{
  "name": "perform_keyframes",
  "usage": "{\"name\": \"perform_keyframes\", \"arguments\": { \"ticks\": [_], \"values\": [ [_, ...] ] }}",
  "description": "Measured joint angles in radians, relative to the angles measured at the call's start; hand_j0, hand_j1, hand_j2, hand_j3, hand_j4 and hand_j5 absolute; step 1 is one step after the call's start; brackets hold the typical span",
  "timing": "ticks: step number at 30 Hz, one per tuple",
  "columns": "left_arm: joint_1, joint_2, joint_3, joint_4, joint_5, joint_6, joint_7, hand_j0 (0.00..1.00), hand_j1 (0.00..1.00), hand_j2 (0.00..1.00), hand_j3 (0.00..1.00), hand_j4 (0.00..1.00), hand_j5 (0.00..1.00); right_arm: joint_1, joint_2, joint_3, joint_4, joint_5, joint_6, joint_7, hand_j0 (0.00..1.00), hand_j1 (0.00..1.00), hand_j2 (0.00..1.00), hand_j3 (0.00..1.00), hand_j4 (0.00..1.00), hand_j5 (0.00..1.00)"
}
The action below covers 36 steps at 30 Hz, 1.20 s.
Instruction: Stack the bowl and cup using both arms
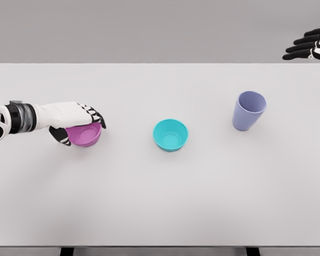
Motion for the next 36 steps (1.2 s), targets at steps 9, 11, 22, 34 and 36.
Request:
{"name": "perform_keyframes", "arguments": {
  "ticks": [9, 11, 22, 34, 36],
  "values": [
    [-0.023, 0.026, 0.014, -0.080, 0.038, -0.002, 0.000, 0.65, 0.65, 0.65, 0.65, 0.65, 0.65, -0.002, -0.015, 0.008, 0.000, 0.001, 0.000, 0.000, 1.00, 1.00, 1.00, 1.00, 1.00, 1.00],
    [-0.026, 0.026, 0.015, -0.091, 0.046, -0.002, 0.000, 0.65, 0.65, 0.65, 0.65, 0.65, 0.65, -0.006, -0.019, 0.009, 0.000, 0.002, 0.000, 0.000, 1.00, 1.00, 1.00, 1.00, 1.00, 1.00],
    [-0.063, -0.029, 0.013, -0.114, 0.053, -0.095, 0.000, 0.65, 0.65, 0.65, 0.65, 0.65, 0.65, -0.021, 0.060, 0.071, 0.000, 0.034, 0.000, 0.000, 1.00, 1.00, 1.00, 1.00, 1.00, 1.00],
    [-0.103, -0.135, 0.007, -0.115, 0.047, -0.200, 0.000, 0.66, 0.66, 0.66, 0.66, 0.66, 0.66, -0.118, 0.136, 0.195, 0.001, 0.094, 0.000, 0.000, 1.00, 1.00, 1.00, 1.00, 1.00, 1.00],
    [-0.104, -0.154, 0.005, -0.114, 0.045, -0.202, 0.000, 0.66, 0.66, 0.66, 0.66, 0.66, 0.66, -0.120, 0.153, 0.210, 0.001, 0.104, 0.000, 0.000, 1.00, 1.00, 1.00, 1.00, 1.00, 1.00]
  ]
}}
